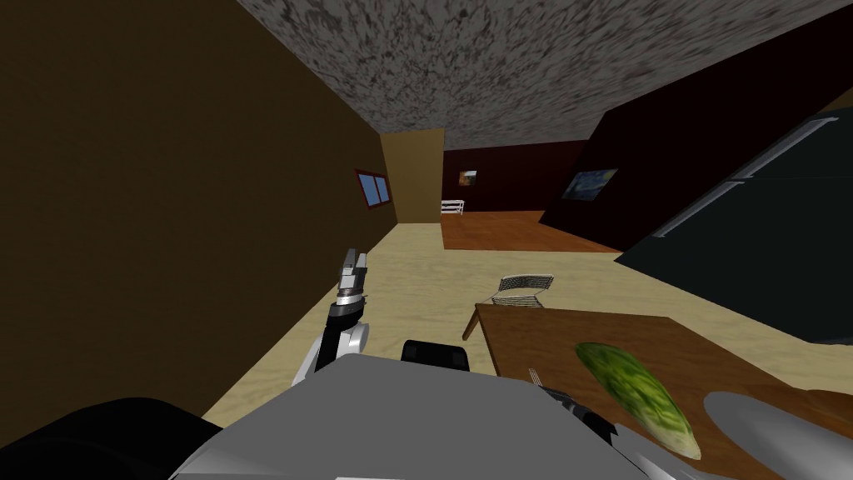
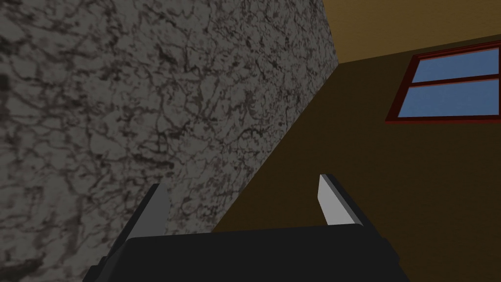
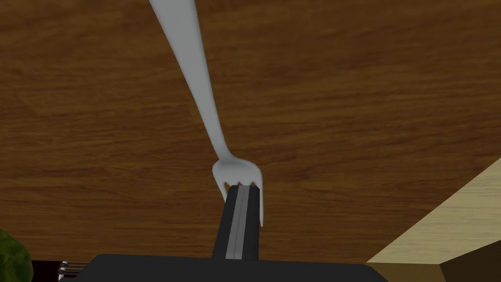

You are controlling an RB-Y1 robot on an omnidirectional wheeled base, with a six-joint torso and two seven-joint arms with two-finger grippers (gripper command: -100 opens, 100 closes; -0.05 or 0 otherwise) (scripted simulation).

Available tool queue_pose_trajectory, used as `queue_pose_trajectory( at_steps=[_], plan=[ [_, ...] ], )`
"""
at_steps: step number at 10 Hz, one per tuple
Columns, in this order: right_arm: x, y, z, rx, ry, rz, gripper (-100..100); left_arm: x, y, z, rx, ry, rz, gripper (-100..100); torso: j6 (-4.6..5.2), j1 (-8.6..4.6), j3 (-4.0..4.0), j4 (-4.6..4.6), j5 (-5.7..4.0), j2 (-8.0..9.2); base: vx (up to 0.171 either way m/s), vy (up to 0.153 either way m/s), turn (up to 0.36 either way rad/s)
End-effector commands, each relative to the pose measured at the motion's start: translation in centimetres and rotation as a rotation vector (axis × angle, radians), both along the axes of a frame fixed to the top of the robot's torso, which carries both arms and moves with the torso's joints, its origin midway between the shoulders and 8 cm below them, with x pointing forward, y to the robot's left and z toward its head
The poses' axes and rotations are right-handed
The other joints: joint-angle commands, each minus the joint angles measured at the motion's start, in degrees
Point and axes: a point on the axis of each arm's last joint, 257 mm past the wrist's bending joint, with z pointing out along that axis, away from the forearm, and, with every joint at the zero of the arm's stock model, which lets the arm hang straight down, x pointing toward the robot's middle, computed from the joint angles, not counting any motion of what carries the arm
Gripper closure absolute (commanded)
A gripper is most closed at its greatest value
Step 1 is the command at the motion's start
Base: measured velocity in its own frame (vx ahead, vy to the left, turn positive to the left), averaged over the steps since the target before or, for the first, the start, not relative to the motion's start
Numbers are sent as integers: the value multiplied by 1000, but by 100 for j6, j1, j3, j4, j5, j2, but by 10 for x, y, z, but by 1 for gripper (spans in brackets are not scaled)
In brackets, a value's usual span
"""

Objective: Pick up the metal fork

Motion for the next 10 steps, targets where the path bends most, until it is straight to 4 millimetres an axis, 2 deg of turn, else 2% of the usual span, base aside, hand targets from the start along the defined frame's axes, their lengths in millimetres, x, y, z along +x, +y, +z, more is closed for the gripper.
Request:
queue_pose_trajectory(
  at_steps=[1, 2, 3, 5, 6, 8, 10],
  plan=[
    [0, 0, 0, 0, 0, 0, 0, 0, 0, 0, 0, 0, 0, 0, 0, 0, 0, 0, 0, 0, 0, 0, 0],
    [25, -19, 18, -30, -43, -1, -100, 0, 0, 0, 0, 0, 0, 0, 0, 0, 0, 0, 0, 0, 17, 19, 5],
    [25, -19, 18, -30, -43, -1, -100, 0, 0, 0, 0, 0, 0, 0, -3, 5, -4, -1, 3, -7, 21, 21, 14],
    [33, -39, 33, -66, -62, -16, -100, 0, 0, 0, 0, 0, 0, 0, -1, 9, -5, -2, 3, -9, 28, 38, 11],
    [31, -51, 41, -89, -63, -28, -100, 0, 0, 0, 0, 0, 0, 0, -1, 18, -7, -2, 5, -12, 57, 80, 22],
    [25, -61, 47, -110, -57, -40, -100, 0, 0, 0, 0, 0, 0, 0, 0, 34, -13, -5, 8, -23, 65, 82, 16],
    [10, -76, 57, -144, -39, -66, -100, 0, 0, 0, 0, 0, 0, 0, 0, 29, -14, -5, 7, -24, 75, 79, 40]
  ],
)
